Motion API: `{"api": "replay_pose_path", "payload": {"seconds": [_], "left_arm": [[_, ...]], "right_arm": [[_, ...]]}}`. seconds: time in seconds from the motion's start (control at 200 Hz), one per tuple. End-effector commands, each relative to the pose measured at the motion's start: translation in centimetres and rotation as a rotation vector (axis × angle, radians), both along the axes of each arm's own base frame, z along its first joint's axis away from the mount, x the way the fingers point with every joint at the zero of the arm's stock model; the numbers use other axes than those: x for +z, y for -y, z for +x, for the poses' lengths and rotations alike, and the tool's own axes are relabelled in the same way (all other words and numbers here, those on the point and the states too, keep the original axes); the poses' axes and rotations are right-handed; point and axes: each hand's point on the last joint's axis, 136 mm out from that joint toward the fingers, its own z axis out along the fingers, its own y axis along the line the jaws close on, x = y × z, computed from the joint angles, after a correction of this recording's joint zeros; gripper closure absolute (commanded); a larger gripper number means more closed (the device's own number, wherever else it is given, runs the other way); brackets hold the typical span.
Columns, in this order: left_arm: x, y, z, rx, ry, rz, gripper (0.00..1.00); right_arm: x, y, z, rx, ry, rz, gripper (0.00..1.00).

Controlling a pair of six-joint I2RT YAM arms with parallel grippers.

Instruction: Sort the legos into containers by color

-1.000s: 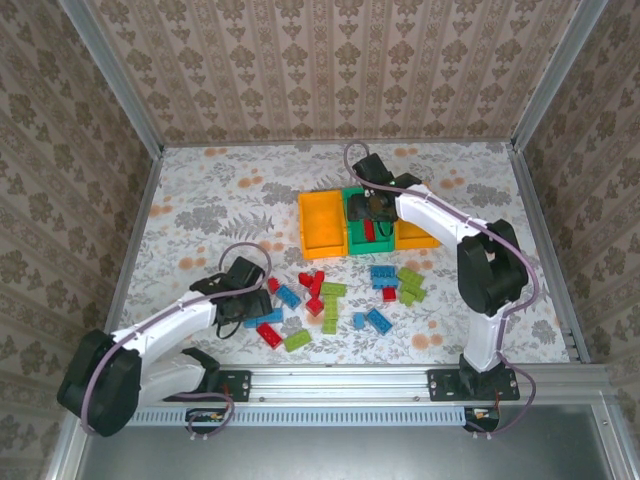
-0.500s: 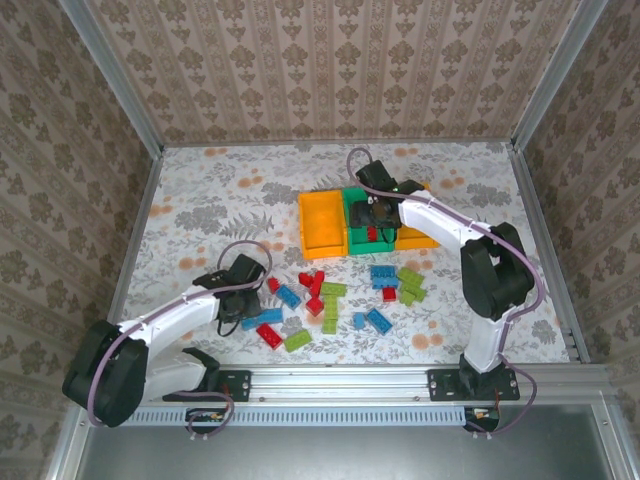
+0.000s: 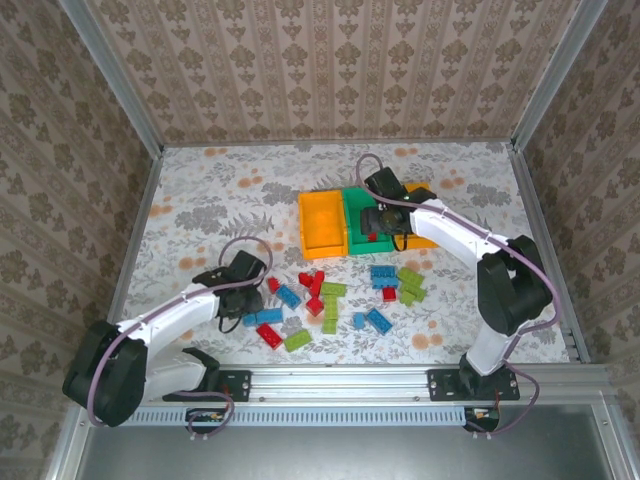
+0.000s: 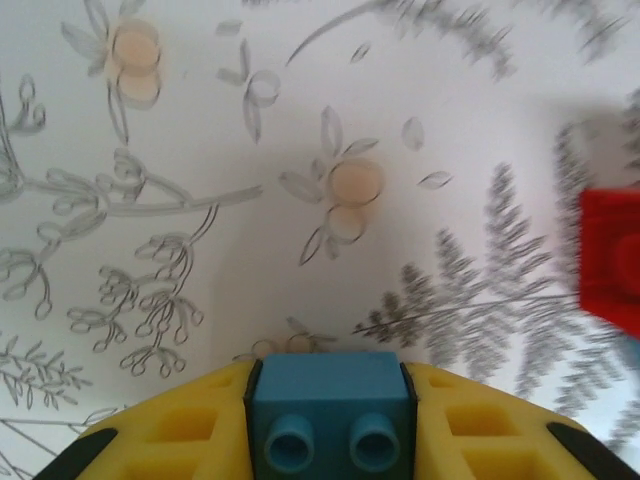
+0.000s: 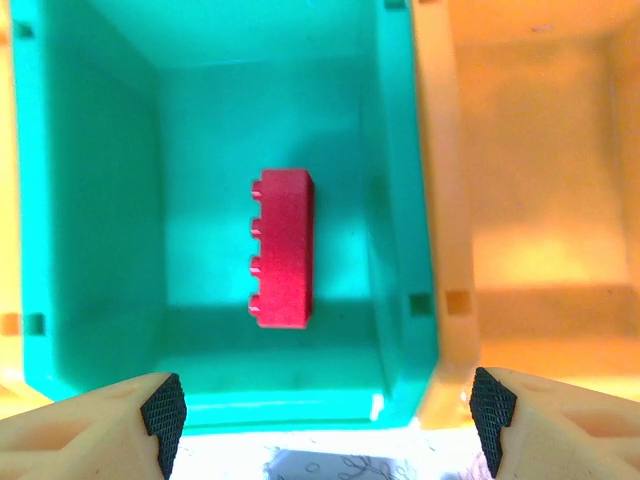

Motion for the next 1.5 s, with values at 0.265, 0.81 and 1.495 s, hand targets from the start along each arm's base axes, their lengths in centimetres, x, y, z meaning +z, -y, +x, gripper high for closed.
{"api": "replay_pose_path", "payload": {"seconds": [0.265, 0.81, 1.495], "left_arm": [[13.5, 5.9, 10.7, -0.194, 0.354, -0.074, 0.72], [14.0, 18.9, 19.4, -0.446, 0.315, -0.258, 0.71], [11.4, 22.0, 20.0, -0.463, 0.249, -0.293, 0.48]], "right_arm": [[-0.5, 0.3, -7.3, 0.144, -0.007, -0.056, 0.24], [-4.4, -2.3, -19.0, 0.292, -0.14, -0.073, 0.23], [-9.6, -2.6, -23.0, 0.338, -0.349, -0.131, 0.3]]}}
